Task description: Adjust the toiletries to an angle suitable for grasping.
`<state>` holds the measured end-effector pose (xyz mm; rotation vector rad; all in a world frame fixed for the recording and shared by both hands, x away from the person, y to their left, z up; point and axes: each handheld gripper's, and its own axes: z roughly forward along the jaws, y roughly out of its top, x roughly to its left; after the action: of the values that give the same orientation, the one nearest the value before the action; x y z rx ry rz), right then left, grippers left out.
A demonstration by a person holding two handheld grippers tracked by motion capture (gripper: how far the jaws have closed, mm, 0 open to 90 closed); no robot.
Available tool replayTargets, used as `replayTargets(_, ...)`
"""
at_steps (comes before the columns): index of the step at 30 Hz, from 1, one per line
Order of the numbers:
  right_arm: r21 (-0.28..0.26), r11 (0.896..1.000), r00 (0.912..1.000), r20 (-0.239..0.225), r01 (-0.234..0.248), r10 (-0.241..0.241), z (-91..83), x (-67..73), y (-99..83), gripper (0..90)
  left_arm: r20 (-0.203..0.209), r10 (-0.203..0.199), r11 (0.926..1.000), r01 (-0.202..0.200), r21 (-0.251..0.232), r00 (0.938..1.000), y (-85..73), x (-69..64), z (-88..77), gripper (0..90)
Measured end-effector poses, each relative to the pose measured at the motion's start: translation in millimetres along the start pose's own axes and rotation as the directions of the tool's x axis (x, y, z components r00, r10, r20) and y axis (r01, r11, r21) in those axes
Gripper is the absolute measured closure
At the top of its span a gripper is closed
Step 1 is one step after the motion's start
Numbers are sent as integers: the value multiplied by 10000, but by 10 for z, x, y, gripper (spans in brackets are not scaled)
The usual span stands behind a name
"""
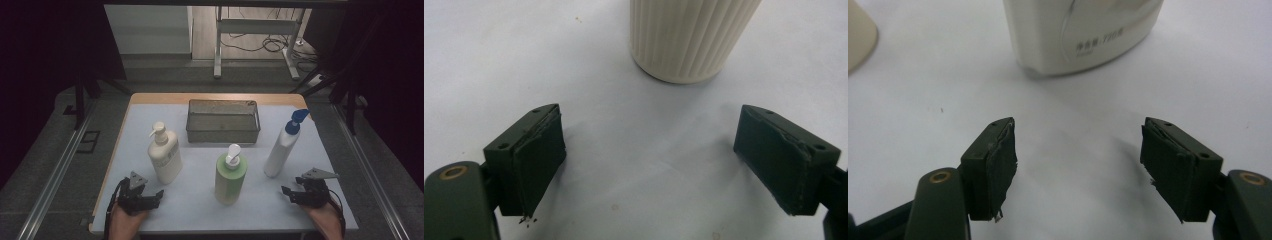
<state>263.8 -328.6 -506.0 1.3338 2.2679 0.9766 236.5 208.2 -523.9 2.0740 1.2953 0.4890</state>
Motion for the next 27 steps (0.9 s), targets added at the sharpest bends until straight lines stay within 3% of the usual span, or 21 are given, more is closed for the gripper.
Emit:
replayTargets(5, -78, 9992, 9992, -108, -396, 395, -20, -54, 69, 334, 0, 1, 10000, -1, -1, 10000, 0, 0, 0, 127)
replayTargets(8, -18, 9997, 9996, -138, -250, 250, -12, -73, 85, 385, -5, 1, 10000, -1, -3, 10000, 0, 0, 0, 127)
replayTargets(9, -64, 9998, 9995, -244, -194, 193, -7, -94, 97, 454, 0, 1, 10000, -1, -2, 10000, 0, 0, 0, 127)
replayTargets(14, -139, 9997, 9991, -374, -182, 177, 2, -143, 137, 601, -6, 4, 10000, -4, -4, 10000, 0, 0, 0, 127)
replayTargets(23, -376, 9990, 9994, -227, -260, 252, 34, -242, 233, 819, 0, -4, 10000, 4, -6, 10000, 0, 0, 0, 127)
replayTargets(27, -552, 9977, 9992, -93, -386, 381, 58, -297, 302, 867, -5, 23, 10000, -23, 22, 10000, 0, 2, -2, 127)
